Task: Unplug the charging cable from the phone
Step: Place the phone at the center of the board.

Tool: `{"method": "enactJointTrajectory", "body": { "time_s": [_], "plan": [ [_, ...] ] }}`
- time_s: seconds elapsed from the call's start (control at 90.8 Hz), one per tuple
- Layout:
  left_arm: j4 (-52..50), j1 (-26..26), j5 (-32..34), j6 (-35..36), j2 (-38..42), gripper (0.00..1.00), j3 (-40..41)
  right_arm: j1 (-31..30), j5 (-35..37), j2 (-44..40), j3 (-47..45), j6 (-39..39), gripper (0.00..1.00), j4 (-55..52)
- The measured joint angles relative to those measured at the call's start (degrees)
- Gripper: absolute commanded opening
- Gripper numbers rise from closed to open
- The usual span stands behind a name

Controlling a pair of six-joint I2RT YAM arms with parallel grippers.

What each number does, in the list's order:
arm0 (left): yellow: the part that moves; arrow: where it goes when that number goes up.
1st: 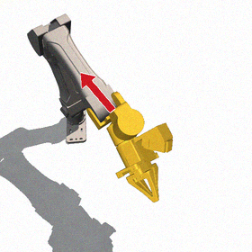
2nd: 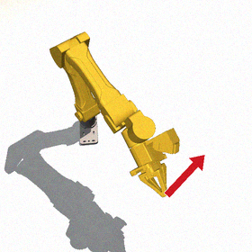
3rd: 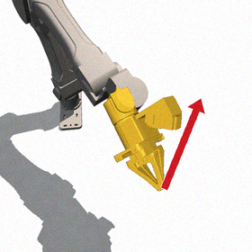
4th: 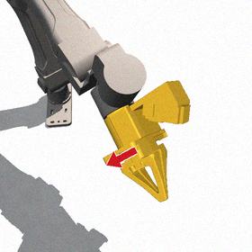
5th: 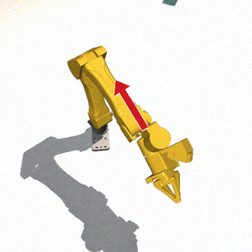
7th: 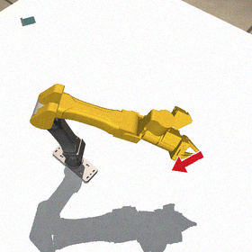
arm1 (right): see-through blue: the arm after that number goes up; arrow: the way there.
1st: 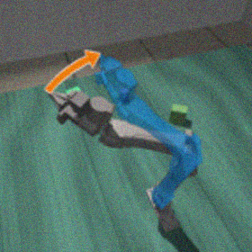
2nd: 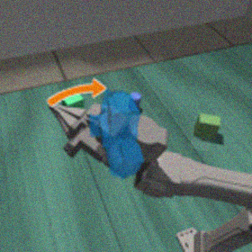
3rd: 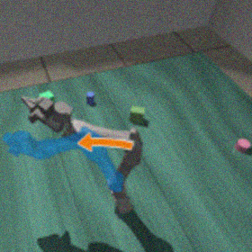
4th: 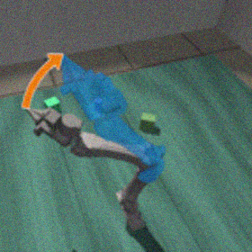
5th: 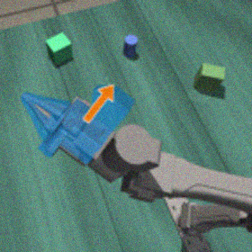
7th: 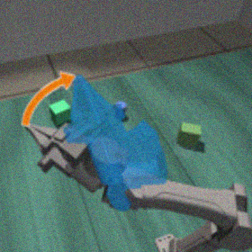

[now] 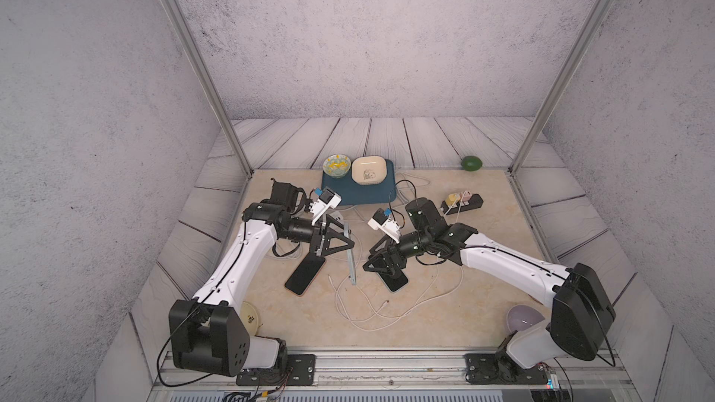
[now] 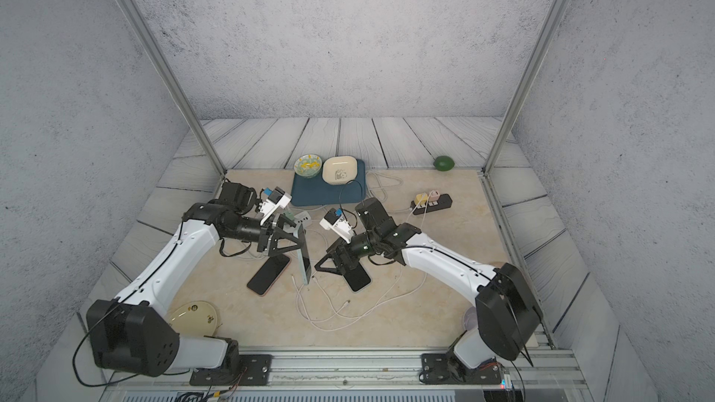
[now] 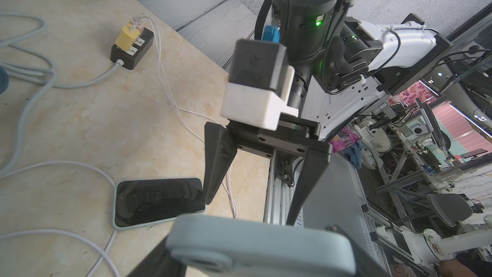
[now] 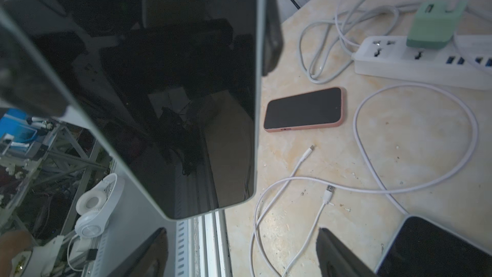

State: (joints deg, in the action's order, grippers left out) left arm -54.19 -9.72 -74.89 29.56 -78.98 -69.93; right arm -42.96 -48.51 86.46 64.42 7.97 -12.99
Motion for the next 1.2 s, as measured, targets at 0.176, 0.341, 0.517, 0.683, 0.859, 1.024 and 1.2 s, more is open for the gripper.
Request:
{"method": "enactJointTrajectory", "body": {
  "time_s": [0.176, 0.341, 0.517, 0.683, 0.859, 1.024, 1.2],
  "plan": [
    [0.0, 0.0, 0.0, 0.0, 0.0, 0.26, 0.0, -1.2, -2.3, -0.5, -0.5, -1.2, 0.99, 2.3],
    [0.0, 0.0, 0.0, 0.0, 0.0, 0.26, 0.0, -2.9, -2.4, -0.5, -0.5, -1.3, 0.99, 4.7],
    [0.0, 0.0, 0.0, 0.0, 0.0, 0.26, 0.0, -3.9, -2.4, 1.3, 0.3, -1.9, 0.99, 6.1],
    [-0.1, 0.0, 0.0, 0.2, 0.0, 0.26, 0.0, -4.3, -2.4, 3.5, 0.9, -2.5, 0.99, 6.4],
    [-0.2, 0.0, 0.0, 0.5, 0.0, 0.26, 0.0, -4.4, -2.6, 5.1, 1.8, -2.5, 0.99, 7.1],
    [-0.8, 0.0, 0.0, 0.9, 0.0, 0.26, 0.0, -4.6, -3.5, 5.9, 1.9, -2.1, 0.99, 8.9],
    [-1.0, 0.0, 0.0, 1.1, 0.0, 0.26, 0.0, -4.7, -4.1, 6.8, 2.4, -1.2, 0.99, 10.8]
  ]
}}
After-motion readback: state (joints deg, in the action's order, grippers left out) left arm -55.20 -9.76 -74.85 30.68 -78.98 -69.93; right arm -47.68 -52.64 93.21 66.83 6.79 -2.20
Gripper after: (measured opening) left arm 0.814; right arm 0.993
